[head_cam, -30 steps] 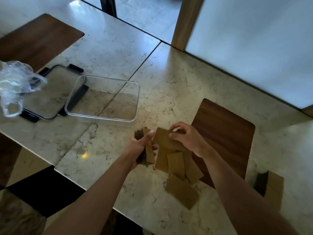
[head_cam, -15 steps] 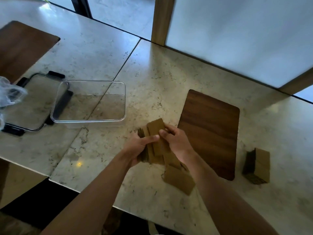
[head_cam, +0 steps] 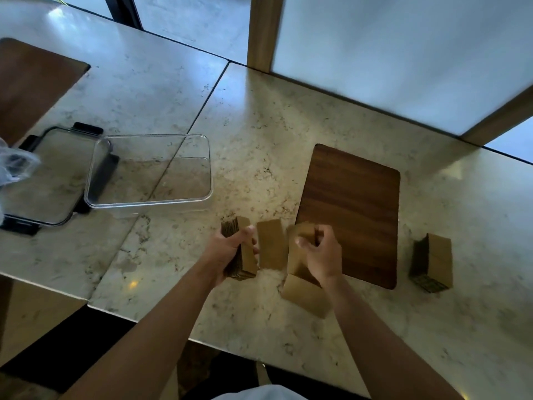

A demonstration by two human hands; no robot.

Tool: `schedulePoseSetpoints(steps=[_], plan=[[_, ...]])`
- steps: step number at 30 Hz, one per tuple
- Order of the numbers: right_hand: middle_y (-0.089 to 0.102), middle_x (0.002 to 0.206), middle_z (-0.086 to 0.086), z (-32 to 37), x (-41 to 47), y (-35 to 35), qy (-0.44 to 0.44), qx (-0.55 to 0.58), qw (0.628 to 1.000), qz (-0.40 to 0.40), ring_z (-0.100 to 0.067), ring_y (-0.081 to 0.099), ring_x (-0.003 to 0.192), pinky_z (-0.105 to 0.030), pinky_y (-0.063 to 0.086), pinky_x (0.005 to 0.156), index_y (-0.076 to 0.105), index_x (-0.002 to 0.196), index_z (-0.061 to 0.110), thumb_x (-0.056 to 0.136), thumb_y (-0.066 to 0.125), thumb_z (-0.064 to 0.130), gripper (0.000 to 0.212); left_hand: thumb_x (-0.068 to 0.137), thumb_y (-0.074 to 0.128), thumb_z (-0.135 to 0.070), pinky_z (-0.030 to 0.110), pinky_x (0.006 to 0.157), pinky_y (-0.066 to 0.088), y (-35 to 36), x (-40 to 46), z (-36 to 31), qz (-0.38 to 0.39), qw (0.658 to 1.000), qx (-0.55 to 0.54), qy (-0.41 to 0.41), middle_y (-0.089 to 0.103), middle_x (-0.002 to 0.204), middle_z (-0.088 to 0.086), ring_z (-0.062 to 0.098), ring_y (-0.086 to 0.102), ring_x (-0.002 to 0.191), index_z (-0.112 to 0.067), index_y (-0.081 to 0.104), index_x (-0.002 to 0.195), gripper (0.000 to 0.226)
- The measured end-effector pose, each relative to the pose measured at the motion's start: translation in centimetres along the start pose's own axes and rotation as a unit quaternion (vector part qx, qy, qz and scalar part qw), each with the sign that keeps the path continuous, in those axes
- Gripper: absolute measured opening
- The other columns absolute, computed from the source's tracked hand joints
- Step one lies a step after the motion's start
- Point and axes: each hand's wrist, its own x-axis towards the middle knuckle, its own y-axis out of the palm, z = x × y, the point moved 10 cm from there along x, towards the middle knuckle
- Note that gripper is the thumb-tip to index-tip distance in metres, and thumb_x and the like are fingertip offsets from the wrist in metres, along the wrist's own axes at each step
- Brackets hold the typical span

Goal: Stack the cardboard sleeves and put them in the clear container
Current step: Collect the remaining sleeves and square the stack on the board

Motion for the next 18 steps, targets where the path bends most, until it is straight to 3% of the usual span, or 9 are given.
schedulePoseSetpoints(steps=[1,3,6,9,11,12,14,16,18], plan=[[0.067,0.097,0.004,0.1,0.1,-0.4,0.010,0.037,0.999,-0.013,-0.006,0.062,0.078,-0.016,0.049,0.063,0.058,0.122,0.009,0.088,0.076,0.029,0.043,0.091,0.078,-0.024,0.044,0.063,0.064,0.1,0.0,0.1,-0.001,1.000,0.020,0.000,0.075,0.101,0.026,0.036,0.074,0.081,-0.009,0.061,0.118,0.036],[0.073,0.104,-0.002,0.6,-0.1,-0.3,0.023,0.109,0.994,-0.019,-0.009,0.068,0.082,-0.024,0.056,0.068,0.063,0.122,0.008,0.090,0.072,0.039,0.046,0.085,0.082,-0.031,0.045,0.066,0.064,0.9,-0.1,0.3,0.013,0.998,0.053,-0.008,0.078,0.106,0.023,0.034,0.078,0.085,-0.009,0.061,0.127,0.052],[0.075,0.104,0.001,2.1,-2.2,2.5,0.025,0.112,0.992,0.051,-0.015,0.071,0.089,-0.038,0.061,0.078,0.067,0.122,0.019,0.094,0.054,0.058,0.049,0.082,0.085,-0.032,0.050,0.065,0.065,2.7,-0.6,1.0,0.052,0.996,0.068,-0.036,0.077,0.109,0.022,0.039,0.077,0.093,-0.010,0.063,0.125,0.053],[0.072,0.090,0.003,3.0,-3.6,4.2,0.000,0.025,0.998,0.060,-0.011,0.064,0.073,-0.022,0.044,0.058,0.071,0.111,0.028,0.104,0.040,0.049,0.038,0.085,0.082,-0.017,0.040,0.057,0.063,2.8,-1.0,1.3,0.032,0.995,0.083,-0.052,0.072,0.109,0.016,0.033,0.073,0.093,-0.017,0.058,0.126,0.048],[0.071,0.096,-0.005,2.2,-3.0,4.2,0.007,-0.025,0.999,0.026,-0.017,0.064,0.079,-0.023,0.046,0.063,0.074,0.110,0.018,0.104,0.045,0.043,0.039,0.087,0.074,-0.009,0.036,0.052,0.060,1.2,-0.9,1.3,-0.013,0.997,0.061,-0.050,0.074,0.097,0.014,0.029,0.073,0.081,-0.013,0.058,0.126,0.042],[0.068,0.109,-0.009,1.8,-2.8,4.6,0.006,-0.080,0.997,0.017,-0.020,0.065,0.093,-0.026,0.051,0.076,0.071,0.118,0.016,0.101,0.050,0.045,0.040,0.087,0.071,-0.006,0.035,0.049,0.059,-0.3,-0.9,1.2,-0.040,0.997,0.048,-0.045,0.076,0.088,0.013,0.027,0.075,0.073,-0.010,0.059,0.123,0.038],[0.054,0.129,-0.010,1.5,-2.9,5.7,-0.012,-0.214,0.976,0.038,-0.026,0.054,0.120,-0.036,0.047,0.102,0.058,0.132,0.016,0.093,0.061,0.053,0.054,0.087,0.068,-0.003,0.040,0.055,0.063,-1.8,-0.9,1.0,-0.056,0.997,0.036,-0.039,0.081,0.085,0.014,0.028,0.079,0.072,-0.006,0.060,0.123,0.037],[0.048,0.130,-0.009,2.5,-3.5,7.2,-0.056,-0.281,0.957,0.051,-0.026,0.047,0.122,-0.036,0.042,0.106,0.049,0.134,0.014,0.086,0.069,0.053,0.065,0.085,0.068,-0.001,0.044,0.063,0.065,-2.9,-1.0,0.7,-0.057,0.997,0.035,-0.024,0.080,0.097,0.020,0.030,0.079,0.078,-0.004,0.061,0.124,0.039],[0.053,0.124,-0.006,3.7,-3.6,7.3,-0.077,-0.237,0.968,0.035,-0.024,0.052,0.116,-0.033,0.045,0.100,0.051,0.127,0.013,0.084,0.076,0.044,0.059,0.088,0.071,-0.003,0.041,0.061,0.064,-3.5,-1.2,0.1,-0.066,0.997,0.035,-0.004,0.078,0.100,0.023,0.028,0.076,0.073,-0.008,0.062,0.116,0.030]])
